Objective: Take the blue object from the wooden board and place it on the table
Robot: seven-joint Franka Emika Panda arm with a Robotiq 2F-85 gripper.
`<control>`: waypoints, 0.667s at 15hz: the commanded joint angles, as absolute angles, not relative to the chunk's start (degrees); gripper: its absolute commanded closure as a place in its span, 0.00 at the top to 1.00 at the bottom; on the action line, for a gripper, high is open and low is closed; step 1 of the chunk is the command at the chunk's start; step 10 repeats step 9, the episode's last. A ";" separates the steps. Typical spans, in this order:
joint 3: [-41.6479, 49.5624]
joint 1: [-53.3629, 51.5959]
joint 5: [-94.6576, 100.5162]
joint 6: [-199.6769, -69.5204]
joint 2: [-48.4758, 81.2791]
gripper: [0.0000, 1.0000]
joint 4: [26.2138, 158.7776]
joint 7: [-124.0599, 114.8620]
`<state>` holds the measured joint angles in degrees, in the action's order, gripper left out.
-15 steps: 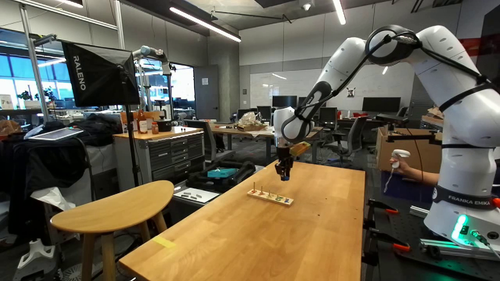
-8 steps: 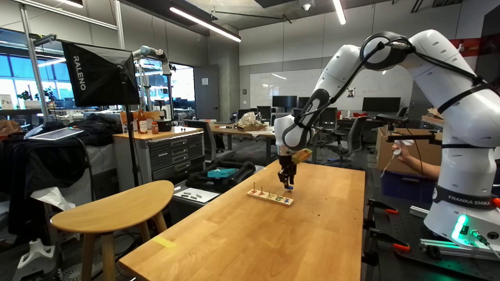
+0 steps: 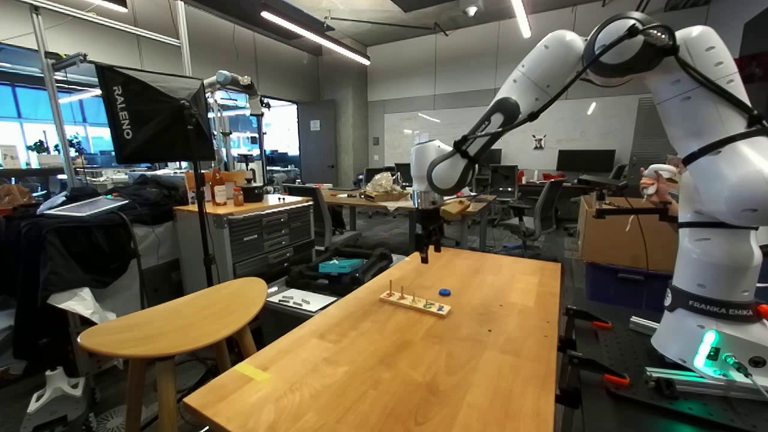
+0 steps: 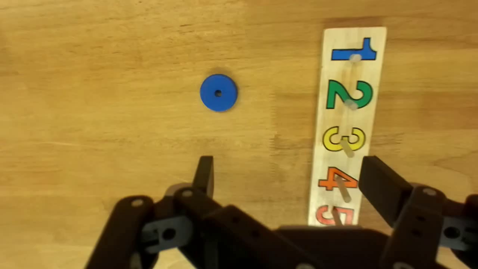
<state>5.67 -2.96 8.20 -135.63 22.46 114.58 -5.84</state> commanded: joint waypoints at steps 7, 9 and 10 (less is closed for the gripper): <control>3.37 -1.71 10.82 -113.51 5.22 1.00 114.61 -4.63; 3.36 -1.48 10.95 -112.24 3.49 1.00 115.02 -4.44; 3.36 -1.48 10.95 -112.24 3.49 1.00 115.02 -4.44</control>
